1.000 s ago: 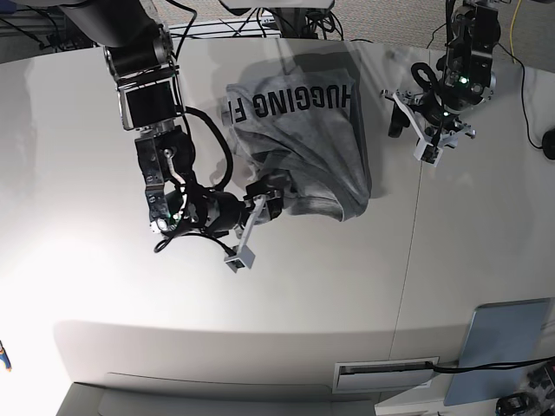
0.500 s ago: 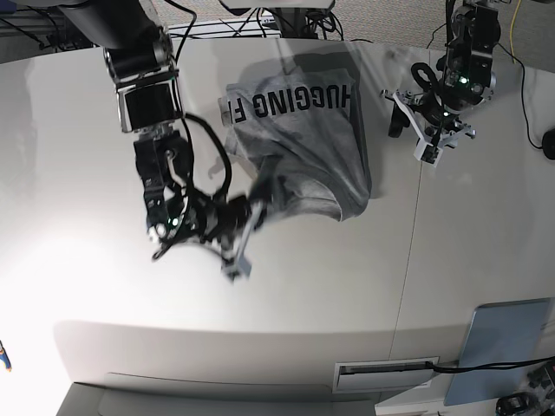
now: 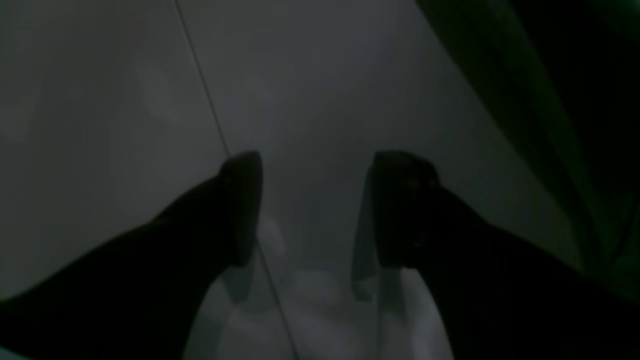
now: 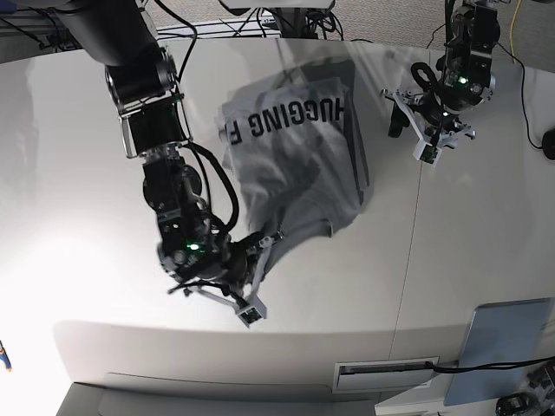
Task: Fold the T-shirt properly
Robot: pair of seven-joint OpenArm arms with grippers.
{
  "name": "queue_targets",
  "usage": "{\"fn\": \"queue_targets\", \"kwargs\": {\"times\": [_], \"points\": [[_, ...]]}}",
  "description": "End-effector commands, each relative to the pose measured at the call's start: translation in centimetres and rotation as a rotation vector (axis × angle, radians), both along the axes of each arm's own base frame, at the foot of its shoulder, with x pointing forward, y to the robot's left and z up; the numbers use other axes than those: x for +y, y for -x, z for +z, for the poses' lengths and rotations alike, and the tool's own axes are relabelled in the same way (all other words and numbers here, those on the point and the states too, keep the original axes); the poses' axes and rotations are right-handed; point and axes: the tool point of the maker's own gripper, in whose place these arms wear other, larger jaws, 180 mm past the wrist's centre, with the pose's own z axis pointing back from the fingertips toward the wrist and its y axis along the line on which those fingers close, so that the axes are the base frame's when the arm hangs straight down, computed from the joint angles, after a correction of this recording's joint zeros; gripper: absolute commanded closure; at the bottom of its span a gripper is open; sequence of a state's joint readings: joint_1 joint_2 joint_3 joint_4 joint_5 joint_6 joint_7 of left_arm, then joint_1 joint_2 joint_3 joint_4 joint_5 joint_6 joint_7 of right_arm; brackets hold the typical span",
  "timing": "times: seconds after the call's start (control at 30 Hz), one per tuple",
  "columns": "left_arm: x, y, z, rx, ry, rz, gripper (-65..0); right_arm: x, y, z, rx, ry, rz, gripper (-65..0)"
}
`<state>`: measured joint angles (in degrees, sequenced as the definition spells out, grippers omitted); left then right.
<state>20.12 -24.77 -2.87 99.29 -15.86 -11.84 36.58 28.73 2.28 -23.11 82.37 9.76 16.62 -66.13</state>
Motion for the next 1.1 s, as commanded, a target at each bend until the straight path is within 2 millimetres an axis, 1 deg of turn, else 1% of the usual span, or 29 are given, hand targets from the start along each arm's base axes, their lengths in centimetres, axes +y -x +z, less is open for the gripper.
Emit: {"fn": "queue_targets", "kwargs": {"times": [0.0, 0.1, 0.13, 0.33, 0.37, 0.5, 0.53, 0.57, 0.8, 0.87, 0.9, 0.93, 0.97, 1.03, 1.07], "points": [[0.9, 0.1, 0.1, 0.008, -0.042, 0.001, -35.6, 0.1, -1.1, 1.8, -0.07, 0.027, 0.005, 0.0], [0.9, 0.1, 0.0, 0.008, -0.041, 0.001, -35.6, -1.8, -1.9, 1.9, -0.136, 0.186, -0.076, 0.0], [0.9, 0.1, 0.1, 0.007, -0.041, 0.001, -35.6, -2.1, -2.0, 2.0, -0.155, 0.222, -0.09, 0.0], [0.9, 0.1, 0.0, 0.009, -0.041, 0.001, -35.6, -1.4, -2.0, 2.1, -0.182, 0.253, -0.042, 0.0], [0.9, 0.1, 0.0, 0.009, -0.041, 0.001, -35.6, -1.2, -2.1, 2.1, -0.185, 0.253, -0.032, -1.9], [0.9, 0.1, 0.0, 0.009, -0.041, 0.0, -35.6, -0.9, -2.1, 2.2, -0.186, 0.236, -0.021, -22.5], [0.9, 0.1, 0.0, 0.009, -0.042, 0.001, -35.6, -0.7, -2.0, 2.2, -0.183, 0.226, -0.018, -25.7], [0.9, 0.1, 0.0, 0.009, -0.042, 0.001, -35.6, -0.6, -2.0, 2.2, -0.183, 0.218, -0.015, -26.6], [0.9, 0.1, 0.0, 0.008, -0.041, 0.001, -35.3, -0.4, -2.0, 2.2, -0.178, 0.182, -0.035, -26.3], [0.9, 0.1, 0.0, 0.008, -0.041, 0.002, -32.0, -0.2, -1.7, 1.9, -0.151, 0.145, -0.042, -25.1], [0.9, 0.1, 0.0, 0.008, -0.041, 0.001, -28.2, -0.1, -1.5, 1.7, -0.13, 0.123, -0.041, -22.7], [0.9, 0.1, 0.0, 0.008, -0.041, 0.003, -22.7, -0.2, -1.2, 1.3, -0.107, 0.103, -0.041, -18.6], [1.1, 0.1, 0.0, 0.007, -0.044, 0.018, -15.6, -0.3, -1.0, 1.1, -0.089, 0.085, -0.041, -13.5], [1.6, 0.1, 0.0, 0.005, -0.051, 0.056, 0.0, -1.2, -0.4, 0.8, -0.076, 0.065, -0.06, -2.0], [1.8, 0.3, -0.1, 0.001, -0.053, 0.074, 0.0, -2.0, -0.1, 0.7, -0.075, 0.062, -0.079, 0.0]]}}
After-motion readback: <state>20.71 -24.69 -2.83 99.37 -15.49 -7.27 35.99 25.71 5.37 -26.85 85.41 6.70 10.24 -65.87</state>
